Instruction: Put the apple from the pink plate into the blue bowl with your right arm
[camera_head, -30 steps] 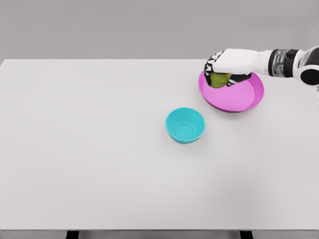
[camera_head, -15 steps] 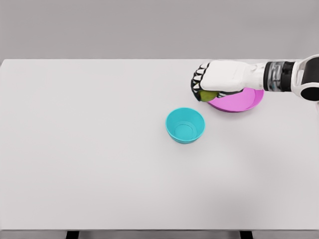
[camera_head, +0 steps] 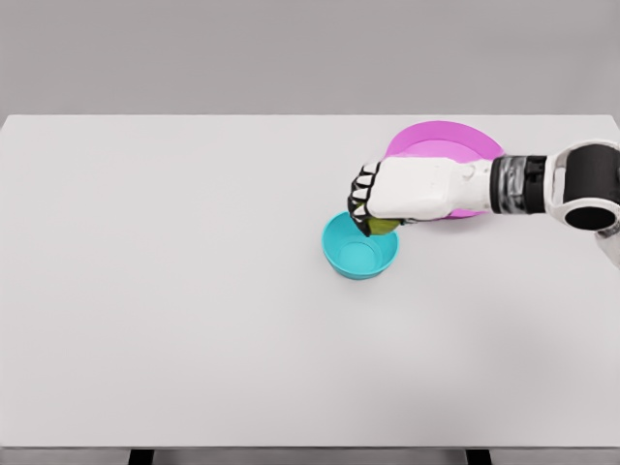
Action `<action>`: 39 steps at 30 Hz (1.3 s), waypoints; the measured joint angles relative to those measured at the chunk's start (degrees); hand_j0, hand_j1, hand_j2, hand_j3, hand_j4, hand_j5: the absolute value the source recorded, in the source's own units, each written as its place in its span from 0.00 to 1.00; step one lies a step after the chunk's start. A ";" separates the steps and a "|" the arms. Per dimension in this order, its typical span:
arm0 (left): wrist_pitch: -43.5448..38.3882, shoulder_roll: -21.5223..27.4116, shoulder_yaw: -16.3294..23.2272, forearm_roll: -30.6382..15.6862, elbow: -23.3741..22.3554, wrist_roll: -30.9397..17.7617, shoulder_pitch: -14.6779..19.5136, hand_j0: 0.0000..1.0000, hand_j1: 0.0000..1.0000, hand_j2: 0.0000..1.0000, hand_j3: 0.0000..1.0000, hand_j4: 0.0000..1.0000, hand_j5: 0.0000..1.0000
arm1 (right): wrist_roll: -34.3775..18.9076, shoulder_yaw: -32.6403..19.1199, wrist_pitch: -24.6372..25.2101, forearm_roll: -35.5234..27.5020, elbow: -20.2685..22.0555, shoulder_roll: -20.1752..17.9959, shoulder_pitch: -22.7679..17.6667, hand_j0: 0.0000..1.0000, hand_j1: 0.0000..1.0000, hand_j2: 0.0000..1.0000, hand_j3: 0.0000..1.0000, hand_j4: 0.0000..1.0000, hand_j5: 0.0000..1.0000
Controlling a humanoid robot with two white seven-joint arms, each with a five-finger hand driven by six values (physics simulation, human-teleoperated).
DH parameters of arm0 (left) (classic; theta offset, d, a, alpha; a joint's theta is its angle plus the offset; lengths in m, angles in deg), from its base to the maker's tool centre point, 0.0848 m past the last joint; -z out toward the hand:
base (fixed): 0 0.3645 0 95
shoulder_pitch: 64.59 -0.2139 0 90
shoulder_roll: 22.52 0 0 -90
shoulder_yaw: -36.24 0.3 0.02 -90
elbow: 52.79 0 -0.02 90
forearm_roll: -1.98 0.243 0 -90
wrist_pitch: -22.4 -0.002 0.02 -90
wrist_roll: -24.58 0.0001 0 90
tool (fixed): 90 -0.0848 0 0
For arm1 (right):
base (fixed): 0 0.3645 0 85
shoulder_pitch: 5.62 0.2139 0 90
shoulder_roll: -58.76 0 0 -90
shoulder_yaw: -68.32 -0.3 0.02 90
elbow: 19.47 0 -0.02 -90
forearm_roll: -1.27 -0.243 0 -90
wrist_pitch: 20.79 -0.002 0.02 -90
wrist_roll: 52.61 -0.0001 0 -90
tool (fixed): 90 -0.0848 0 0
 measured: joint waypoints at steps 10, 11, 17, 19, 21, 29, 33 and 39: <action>0.00 0.00 0.00 0.00 0.00 -0.01 0.00 1.00 1.00 1.00 1.00 1.00 1.00 | 0.00 2.60 0.00 0.48 -0.13 1.28 -0.26 0.48 0.48 0.48 0.48 0.48 0.48; 0.00 0.00 0.00 0.00 0.00 -0.01 0.00 1.00 1.00 1.00 1.00 1.00 1.00 | 0.00 2.67 0.00 0.53 -0.22 1.31 -0.26 0.49 0.49 0.49 0.49 0.49 0.49; 0.00 0.00 0.00 0.00 0.00 0.00 0.00 1.00 1.00 1.00 1.00 1.00 1.00 | 0.01 3.16 0.01 0.62 -0.55 1.39 -0.26 1.00 1.00 1.00 1.00 1.00 1.00; 0.00 0.00 0.00 0.00 0.00 0.00 0.00 1.00 1.00 1.00 1.00 1.00 1.00 | 0.00 3.30 0.01 0.63 -0.57 1.39 -0.35 1.00 1.00 1.00 1.00 1.00 1.00; 0.00 0.00 0.00 0.00 0.00 0.00 0.00 1.00 1.00 1.00 1.00 1.00 1.00 | 0.00 3.35 0.01 0.63 -0.56 1.38 -0.26 1.00 1.00 1.00 1.00 1.00 1.00; 0.00 0.00 0.00 0.00 0.00 -0.01 0.00 1.00 1.00 1.00 1.00 1.00 1.00 | -0.01 -6.81 -0.03 -1.77 0.84 -1.61 -4.39 1.00 1.00 1.00 1.00 1.00 1.00; 0.00 0.00 0.00 0.00 0.00 -0.01 0.00 1.00 1.00 1.00 1.00 1.00 1.00 | -0.01 -19.01 -0.05 -3.41 0.31 -4.86 -11.95 1.00 1.00 1.00 1.00 1.00 1.00; 0.00 0.00 0.00 0.00 0.00 0.00 0.00 1.00 1.00 1.00 1.00 1.00 1.00 | 0.00 -30.00 0.00 -3.93 -8.60 -5.54 -15.99 1.00 1.00 1.00 1.00 1.00 1.00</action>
